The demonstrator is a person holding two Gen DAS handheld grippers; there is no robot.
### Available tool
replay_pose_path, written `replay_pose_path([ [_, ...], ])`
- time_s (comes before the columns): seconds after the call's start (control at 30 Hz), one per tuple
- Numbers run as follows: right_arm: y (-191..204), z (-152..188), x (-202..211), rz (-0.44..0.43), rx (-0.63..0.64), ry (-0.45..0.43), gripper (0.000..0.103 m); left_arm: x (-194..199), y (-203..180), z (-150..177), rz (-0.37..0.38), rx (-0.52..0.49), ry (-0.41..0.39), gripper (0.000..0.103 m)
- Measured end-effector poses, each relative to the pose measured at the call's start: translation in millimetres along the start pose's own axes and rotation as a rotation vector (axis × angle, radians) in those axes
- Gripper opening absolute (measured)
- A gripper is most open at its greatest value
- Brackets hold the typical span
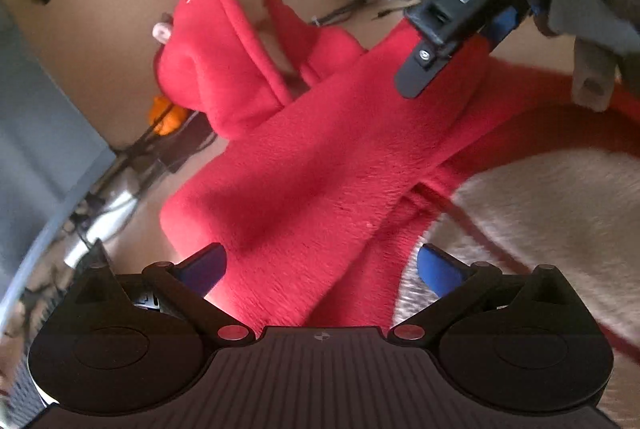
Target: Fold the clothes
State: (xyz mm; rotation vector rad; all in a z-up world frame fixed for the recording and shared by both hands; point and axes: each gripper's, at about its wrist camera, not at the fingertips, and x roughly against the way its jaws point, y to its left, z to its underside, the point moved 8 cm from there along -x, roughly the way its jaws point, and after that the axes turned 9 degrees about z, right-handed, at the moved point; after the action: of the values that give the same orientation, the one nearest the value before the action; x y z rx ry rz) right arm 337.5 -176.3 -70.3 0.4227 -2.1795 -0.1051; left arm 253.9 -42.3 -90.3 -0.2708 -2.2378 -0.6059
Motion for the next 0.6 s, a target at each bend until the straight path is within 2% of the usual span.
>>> replay_pose_path([
  [0.03,4.7,-2.5,-1.2,-0.029,-0.002,0.011,0.103,0.4,6.7,-0.3,-0.025,0.016,-0.006,0.103],
  [0.17,48.3,-18.2,27.5,-0.353,0.012,-0.016,0.103,6.2,43.7,-0.4,-0.134,0.131,-0.036,0.103],
  [0.27,78.8,-28.7,54.7,-0.49,0.079,-0.084,0.103,16.4,82.4,1.9,-0.216,0.262,-0.066,0.103],
  [0.33,90.2,-29.1,64.0,-0.477,0.148,-0.124,0.103,26.8,110.8,7.4,-0.27,0.366,-0.09,0.103],
  [0.4,91.7,-23.6,60.6,-0.394,0.208,-0.139,0.103,36.3,139.7,18.1,-0.322,0.479,-0.103,0.103],
  [0.5,75.7,-6.9,37.4,-0.204,0.262,-0.113,0.103,57.0,181.4,48.6,-0.434,0.629,-0.116,0.103],
  [0.6,54.9,19.4,12.9,0.003,0.338,-0.078,0.103,80.4,218.4,86.0,-0.482,0.784,-0.131,0.103],
])
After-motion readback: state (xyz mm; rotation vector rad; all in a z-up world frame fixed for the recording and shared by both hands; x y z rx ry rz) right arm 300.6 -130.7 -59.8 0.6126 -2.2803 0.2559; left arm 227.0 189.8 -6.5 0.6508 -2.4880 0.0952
